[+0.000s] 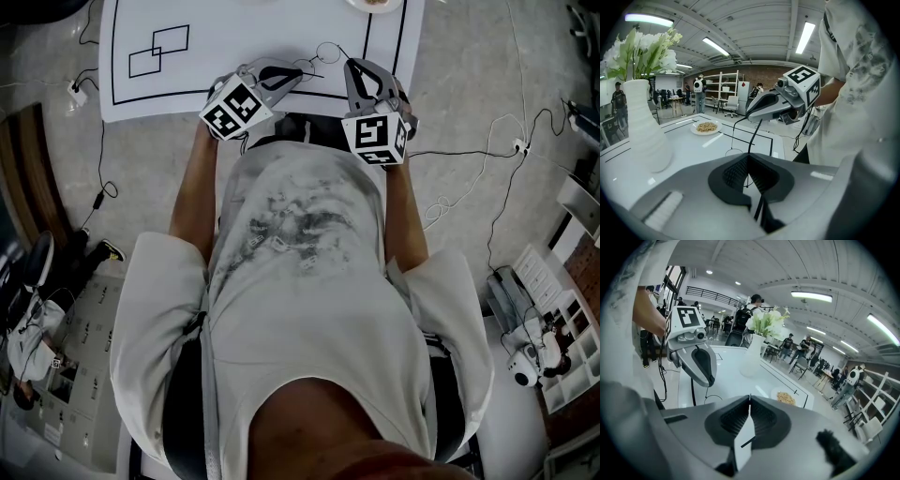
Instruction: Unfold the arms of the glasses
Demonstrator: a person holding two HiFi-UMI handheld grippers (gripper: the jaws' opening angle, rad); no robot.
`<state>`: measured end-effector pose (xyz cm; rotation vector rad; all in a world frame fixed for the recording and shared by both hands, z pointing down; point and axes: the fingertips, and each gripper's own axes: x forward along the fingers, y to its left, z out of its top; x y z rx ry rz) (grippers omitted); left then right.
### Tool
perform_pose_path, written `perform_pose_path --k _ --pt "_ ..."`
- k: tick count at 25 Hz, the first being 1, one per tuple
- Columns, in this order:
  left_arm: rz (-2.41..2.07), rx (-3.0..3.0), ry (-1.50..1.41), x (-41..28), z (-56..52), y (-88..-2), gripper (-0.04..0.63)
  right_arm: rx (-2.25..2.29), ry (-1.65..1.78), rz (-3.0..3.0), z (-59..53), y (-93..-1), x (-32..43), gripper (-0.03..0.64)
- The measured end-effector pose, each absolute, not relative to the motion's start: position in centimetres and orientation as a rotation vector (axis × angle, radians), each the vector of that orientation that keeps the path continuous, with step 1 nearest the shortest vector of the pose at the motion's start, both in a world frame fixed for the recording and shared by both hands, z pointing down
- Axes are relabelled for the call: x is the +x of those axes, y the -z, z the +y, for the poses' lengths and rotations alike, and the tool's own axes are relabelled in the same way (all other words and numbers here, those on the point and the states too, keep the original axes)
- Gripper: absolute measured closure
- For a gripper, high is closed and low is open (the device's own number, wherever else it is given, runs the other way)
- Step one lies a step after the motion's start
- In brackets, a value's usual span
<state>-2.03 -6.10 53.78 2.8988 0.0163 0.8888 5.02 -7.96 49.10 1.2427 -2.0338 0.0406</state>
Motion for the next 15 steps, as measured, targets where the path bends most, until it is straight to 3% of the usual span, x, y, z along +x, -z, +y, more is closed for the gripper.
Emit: perform_pose_path --k 15 --pt "-0.009 2.902 -0.879 -2.44 -7.08 -53.72 0.588 1.279 -0.07 -2.011 -8.12 -48.92 5.96 0.594"
